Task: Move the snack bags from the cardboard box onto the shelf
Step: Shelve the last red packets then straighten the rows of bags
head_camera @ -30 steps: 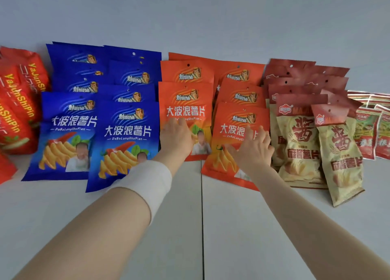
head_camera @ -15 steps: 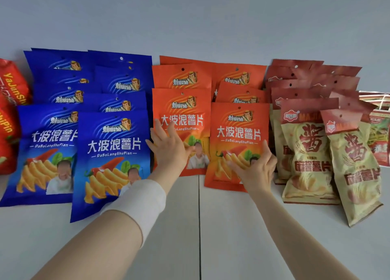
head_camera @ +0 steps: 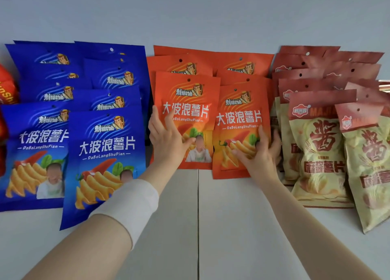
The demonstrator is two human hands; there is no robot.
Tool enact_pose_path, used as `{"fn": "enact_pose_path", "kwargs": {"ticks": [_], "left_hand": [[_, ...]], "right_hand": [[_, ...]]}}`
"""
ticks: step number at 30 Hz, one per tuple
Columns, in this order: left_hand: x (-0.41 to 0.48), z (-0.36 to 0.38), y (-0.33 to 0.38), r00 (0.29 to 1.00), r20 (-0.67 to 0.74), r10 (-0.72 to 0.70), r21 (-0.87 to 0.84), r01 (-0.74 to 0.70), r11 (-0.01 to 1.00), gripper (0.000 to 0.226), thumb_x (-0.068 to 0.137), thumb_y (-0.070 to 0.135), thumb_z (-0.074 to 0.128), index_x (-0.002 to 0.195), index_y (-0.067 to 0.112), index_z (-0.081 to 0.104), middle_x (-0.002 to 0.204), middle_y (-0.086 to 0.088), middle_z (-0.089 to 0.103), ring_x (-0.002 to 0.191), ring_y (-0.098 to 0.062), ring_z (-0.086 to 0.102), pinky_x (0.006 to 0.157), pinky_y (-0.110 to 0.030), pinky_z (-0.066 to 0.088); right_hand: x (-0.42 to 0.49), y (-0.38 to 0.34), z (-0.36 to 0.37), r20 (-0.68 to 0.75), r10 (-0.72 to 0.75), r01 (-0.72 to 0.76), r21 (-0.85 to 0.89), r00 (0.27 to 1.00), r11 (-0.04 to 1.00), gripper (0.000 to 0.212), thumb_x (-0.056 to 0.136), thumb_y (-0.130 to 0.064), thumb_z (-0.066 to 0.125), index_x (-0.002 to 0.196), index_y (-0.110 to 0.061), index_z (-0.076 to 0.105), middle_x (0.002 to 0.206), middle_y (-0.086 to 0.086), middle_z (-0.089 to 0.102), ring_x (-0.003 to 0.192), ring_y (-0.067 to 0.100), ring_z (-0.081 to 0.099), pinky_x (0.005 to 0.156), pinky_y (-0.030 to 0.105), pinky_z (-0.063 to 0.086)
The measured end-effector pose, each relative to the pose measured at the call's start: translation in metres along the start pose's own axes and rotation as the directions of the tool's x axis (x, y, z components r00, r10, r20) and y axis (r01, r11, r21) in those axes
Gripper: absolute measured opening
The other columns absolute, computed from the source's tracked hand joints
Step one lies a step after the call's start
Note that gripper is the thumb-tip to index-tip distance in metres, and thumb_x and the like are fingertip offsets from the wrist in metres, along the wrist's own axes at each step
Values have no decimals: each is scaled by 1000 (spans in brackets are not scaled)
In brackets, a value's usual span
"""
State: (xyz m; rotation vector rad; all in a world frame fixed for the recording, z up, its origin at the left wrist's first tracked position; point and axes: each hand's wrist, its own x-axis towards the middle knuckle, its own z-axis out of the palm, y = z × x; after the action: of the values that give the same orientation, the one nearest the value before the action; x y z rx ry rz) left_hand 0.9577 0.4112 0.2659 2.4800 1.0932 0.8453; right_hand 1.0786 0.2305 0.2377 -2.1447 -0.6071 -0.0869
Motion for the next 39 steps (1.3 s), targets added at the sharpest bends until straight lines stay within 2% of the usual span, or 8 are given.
{"fn": "enact_pose_path", "kwargs": {"ticks": [3, 9, 15, 18, 22, 25, 31, 39], "left_hand": [[-2, 2, -1, 1000, -16, -10, 5, 10, 1000, 93, 70, 43, 77, 142, 12, 26, 154, -18, 6, 141, -34, 9, 111, -48, 24], [-2, 5, 0, 999, 14, -35, 24, 35, 999, 92, 73, 44, 74, 143, 13, 24, 154, -17, 6, 141, -34, 9, 111, -49, 24], [-2, -8, 2, 994, 108, 33, 104, -44, 994, 85, 81, 43, 67, 145, 13, 19, 155, -18, 0, 144, -35, -1, 116, -50, 10], [5, -30, -1, 978, 95, 186, 224, -203, 953, 69, 86, 40, 61, 141, 12, 29, 153, -16, 17, 142, -33, 12, 115, -46, 16], [18, -77, -16, 934, 139, 328, 437, -355, 826, 47, 90, 34, 57, 130, 12, 45, 137, -11, 45, 131, -29, 36, 110, -42, 24], [24, -117, -36, 942, 215, 258, 565, -336, 753, 41, 90, 34, 56, 125, 13, 49, 125, -10, 54, 121, -29, 45, 103, -40, 31], [23, -184, -99, 949, 303, 87, 669, -276, 690, 42, 90, 32, 58, 126, 12, 47, 125, -11, 54, 119, -30, 47, 97, -40, 36], [18, -219, -190, 942, 330, 54, 588, -250, 770, 52, 88, 37, 59, 130, 11, 42, 129, -14, 51, 120, -32, 47, 95, -40, 37]], "right_hand": [[-11, -2, 7, -47, 55, -57, -47, 997, 997, 100, 72, -50, 71, 149, -29, 11, 155, 12, -1, 143, 30, 3, 114, 54, 13], [-12, -5, 11, -60, 86, -94, -160, 995, 983, 98, 76, -56, 64, 149, -26, 5, 156, 12, -3, 143, 30, -3, 113, 50, 1], [-18, -15, 7, -81, -68, 39, -309, 994, 950, 88, 82, -51, 60, 149, -14, 16, 156, 17, 2, 143, 35, 5, 111, 53, 7], [-18, -28, 3, -86, -180, 131, -405, 980, 905, 73, 86, -42, 59, 144, -8, 30, 155, 18, 14, 143, 35, 11, 111, 52, 9], [-10, -66, -1, 101, -214, 235, -524, 972, 819, 51, 92, -34, 50, 136, -11, 41, 145, 13, 37, 138, 32, 22, 109, 49, 21], [-12, -116, 7, 252, -268, 366, -561, 930, 743, 41, 93, -33, 47, 127, -12, 48, 129, 12, 51, 124, 32, 41, 101, 44, 32], [-40, -215, 46, 410, -345, 535, -596, 844, 600, 43, 95, -36, 44, 130, -11, 45, 131, 9, 51, 124, 29, 43, 100, 44, 34], [-90, -274, 111, 467, -246, 522, -671, 849, 527, 38, 96, -32, 43, 128, -12, 45, 125, 8, 52, 118, 27, 46, 95, 41, 37]]}}
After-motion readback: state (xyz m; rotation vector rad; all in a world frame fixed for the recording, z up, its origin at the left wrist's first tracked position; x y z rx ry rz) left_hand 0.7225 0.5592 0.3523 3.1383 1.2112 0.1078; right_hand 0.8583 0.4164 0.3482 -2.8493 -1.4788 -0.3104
